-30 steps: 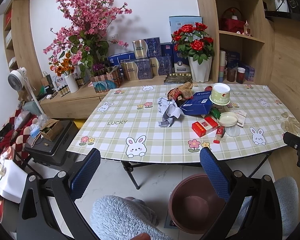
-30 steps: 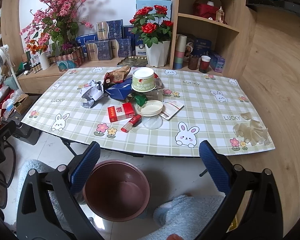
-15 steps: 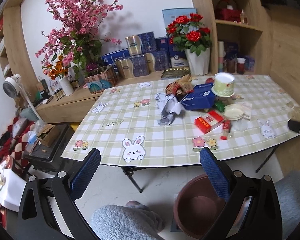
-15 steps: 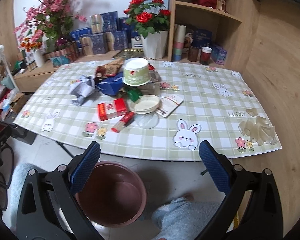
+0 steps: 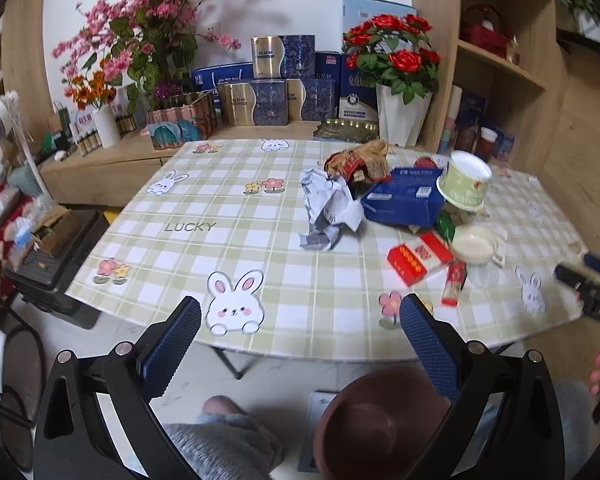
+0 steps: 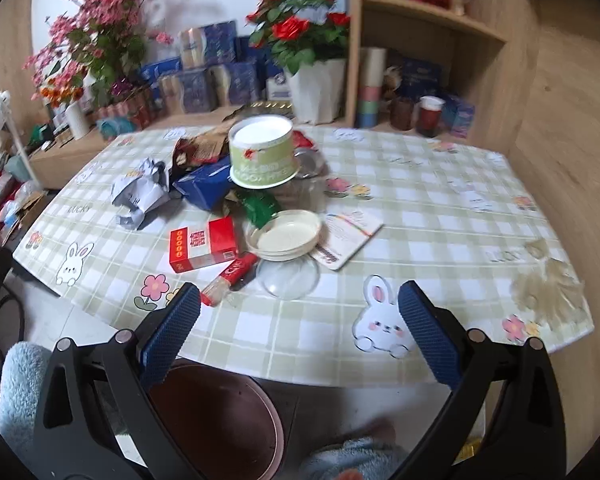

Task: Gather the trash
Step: 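Reach the right gripper to the green paper cup and grasp it, then grasp the crumpled white paper with the left gripper while the right gripper lifts the cup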

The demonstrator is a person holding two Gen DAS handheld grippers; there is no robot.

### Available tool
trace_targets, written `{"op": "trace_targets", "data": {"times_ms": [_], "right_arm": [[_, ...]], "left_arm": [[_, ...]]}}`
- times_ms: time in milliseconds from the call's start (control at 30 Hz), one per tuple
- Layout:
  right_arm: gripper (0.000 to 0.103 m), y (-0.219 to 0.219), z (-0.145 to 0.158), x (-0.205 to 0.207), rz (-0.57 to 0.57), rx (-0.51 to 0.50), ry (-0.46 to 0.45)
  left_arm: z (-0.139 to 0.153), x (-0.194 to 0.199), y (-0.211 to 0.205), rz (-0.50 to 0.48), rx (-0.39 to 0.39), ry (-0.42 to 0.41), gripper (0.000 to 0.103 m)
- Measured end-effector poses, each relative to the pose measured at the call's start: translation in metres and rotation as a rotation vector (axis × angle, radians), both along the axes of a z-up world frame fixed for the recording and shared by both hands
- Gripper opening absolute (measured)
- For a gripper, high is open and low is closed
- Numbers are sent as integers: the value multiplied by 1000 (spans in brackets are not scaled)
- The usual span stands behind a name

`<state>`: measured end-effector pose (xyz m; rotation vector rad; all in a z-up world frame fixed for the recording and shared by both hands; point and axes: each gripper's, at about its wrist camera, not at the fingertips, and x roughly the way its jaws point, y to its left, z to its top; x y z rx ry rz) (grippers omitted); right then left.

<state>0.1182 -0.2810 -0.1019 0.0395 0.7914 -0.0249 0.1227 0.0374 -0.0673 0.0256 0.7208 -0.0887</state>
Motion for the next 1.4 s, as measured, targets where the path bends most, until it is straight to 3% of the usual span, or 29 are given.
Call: {"op": "trace_targets", "data": {"times_ms": [100,233,367,467,600,767,800,867,1000,1167,1300,1400], "right_arm": [[97,-2,-13,24,6,-28,66],[97,-6,-33,59,-10,-67,150],[97,-9,-25,78,-1,-53,106],[97,-5,-12,95,32,-31,53],[97,7,2,125,106,-37,-31],[97,9,-8,173,117,81,-27],[96,8,-14,182,106,106,-7],[76,9,-19,190,108,130,7],[76,7,-14,181,102,160,-27],[76,5,-1,152,94,140,-82],[76,1,-4,136,80,167,-77],[76,-3,-8,128,63,170,-71]], "left_arm": [[-5,12,1,12,-20,-13,97],[-21,36,2,14,-55,63,97],[-37,55,1,24,-20,126,97],[-43,71,2,5,-40,162,97],[-38,76,4,3,-43,108,97],[-43,83,3,11,-12,103,97],[-45,84,4,6,-19,112,97],[-49,84,6,-3,-41,125,97],[-48,86,4,14,1,100,97],[-42,104,-8,-47,-12,75,97],[-38,144,-21,-75,43,33,97],[-40,181,-15,-49,-18,65,96]]}}
